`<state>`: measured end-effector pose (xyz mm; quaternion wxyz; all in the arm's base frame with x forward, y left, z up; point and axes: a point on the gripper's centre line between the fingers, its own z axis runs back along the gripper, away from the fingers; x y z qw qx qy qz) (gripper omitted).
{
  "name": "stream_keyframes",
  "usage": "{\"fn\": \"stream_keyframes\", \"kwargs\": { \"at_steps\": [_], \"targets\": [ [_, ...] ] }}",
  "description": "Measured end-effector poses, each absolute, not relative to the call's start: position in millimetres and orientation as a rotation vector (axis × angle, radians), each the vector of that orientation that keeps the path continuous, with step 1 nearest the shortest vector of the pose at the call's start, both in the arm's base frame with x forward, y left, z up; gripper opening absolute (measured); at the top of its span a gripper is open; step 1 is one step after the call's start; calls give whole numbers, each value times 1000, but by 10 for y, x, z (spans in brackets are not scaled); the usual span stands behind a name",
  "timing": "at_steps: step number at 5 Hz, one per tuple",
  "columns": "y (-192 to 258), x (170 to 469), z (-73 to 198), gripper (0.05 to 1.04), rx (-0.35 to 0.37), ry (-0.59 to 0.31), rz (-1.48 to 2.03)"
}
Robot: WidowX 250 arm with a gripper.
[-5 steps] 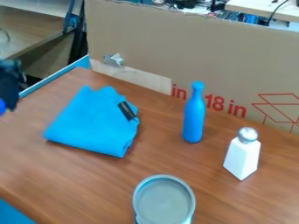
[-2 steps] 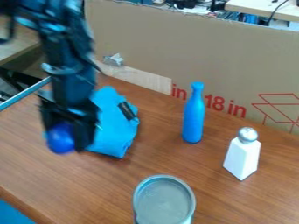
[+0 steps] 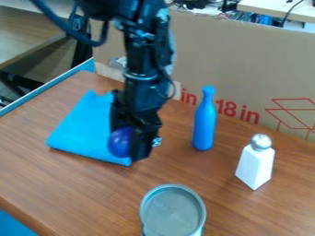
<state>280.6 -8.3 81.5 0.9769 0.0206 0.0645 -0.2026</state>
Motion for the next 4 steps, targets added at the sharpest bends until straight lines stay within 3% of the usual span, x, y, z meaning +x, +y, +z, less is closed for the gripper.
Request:
{"fn": "stream_keyframes", "kwargs": {
  "at_steps": [1,2,4],
  "targets": [
    [-239,2970,743,827,6,162,-461],
    [-385,2954,553,827,-32,243,-502],
    [-299,2892,383,827,12,316,-527]
  ]
}}
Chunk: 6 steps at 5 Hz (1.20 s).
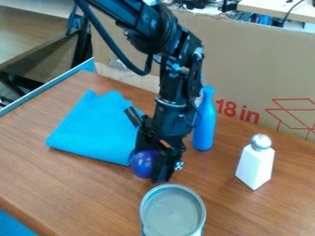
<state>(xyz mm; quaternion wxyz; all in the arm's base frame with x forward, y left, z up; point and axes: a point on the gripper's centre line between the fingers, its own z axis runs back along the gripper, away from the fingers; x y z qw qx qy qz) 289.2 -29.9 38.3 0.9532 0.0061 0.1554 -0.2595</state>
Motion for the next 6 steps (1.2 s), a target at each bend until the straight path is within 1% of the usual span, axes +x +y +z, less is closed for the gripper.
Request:
{"fn": "stream_keyframes", "kwargs": {
  "at_steps": [1,2,3,4,5,6],
  "targets": [
    [-183,2835,343,827,75,398,-534],
    [-164,2859,311,827,86,447,-588],
    [-190,2871,301,890,67,466,-618],
    [-245,2858,290,1009,13,460,-647],
    [-248,2823,393,1005,-34,397,-632],
    [-96,2777,720,1002,-44,258,-539]
  ]
}}
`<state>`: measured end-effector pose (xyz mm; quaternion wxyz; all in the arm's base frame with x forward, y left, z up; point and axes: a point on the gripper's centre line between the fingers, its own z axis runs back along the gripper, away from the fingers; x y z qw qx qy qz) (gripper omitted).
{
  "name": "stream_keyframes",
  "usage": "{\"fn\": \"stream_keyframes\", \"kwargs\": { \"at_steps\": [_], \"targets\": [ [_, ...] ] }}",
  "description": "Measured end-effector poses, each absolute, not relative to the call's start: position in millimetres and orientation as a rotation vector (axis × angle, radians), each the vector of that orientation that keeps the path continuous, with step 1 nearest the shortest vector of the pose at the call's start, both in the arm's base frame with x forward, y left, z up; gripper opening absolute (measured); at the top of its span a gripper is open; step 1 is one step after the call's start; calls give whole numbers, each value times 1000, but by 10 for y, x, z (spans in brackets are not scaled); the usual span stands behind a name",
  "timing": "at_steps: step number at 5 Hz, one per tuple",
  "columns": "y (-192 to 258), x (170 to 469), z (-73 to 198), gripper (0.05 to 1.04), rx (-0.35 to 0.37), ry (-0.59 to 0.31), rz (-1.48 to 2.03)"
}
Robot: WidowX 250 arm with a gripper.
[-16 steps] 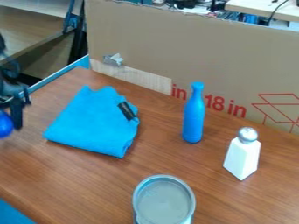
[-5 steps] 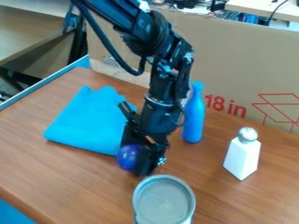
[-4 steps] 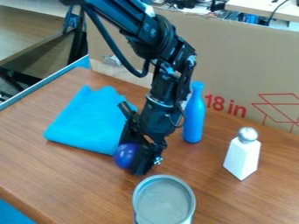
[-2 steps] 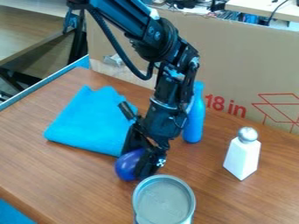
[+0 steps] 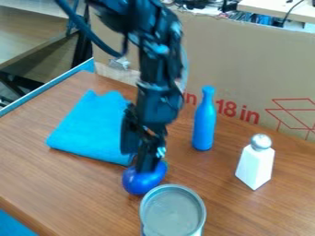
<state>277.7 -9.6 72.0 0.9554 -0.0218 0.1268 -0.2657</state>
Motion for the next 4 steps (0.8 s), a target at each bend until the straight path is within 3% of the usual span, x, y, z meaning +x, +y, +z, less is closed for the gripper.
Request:
{"fn": "stream_keyframes", "kwargs": {
  "at_steps": [1,2,3,4],
  "targets": [
    [138,2550,1192,1002,-21,92,-415],
    [455,2296,1416,1002,13,53,-280],
    [602,2153,1422,1001,71,121,-249],
    [675,2121,1312,1001,74,201,-224]
  ]
}}
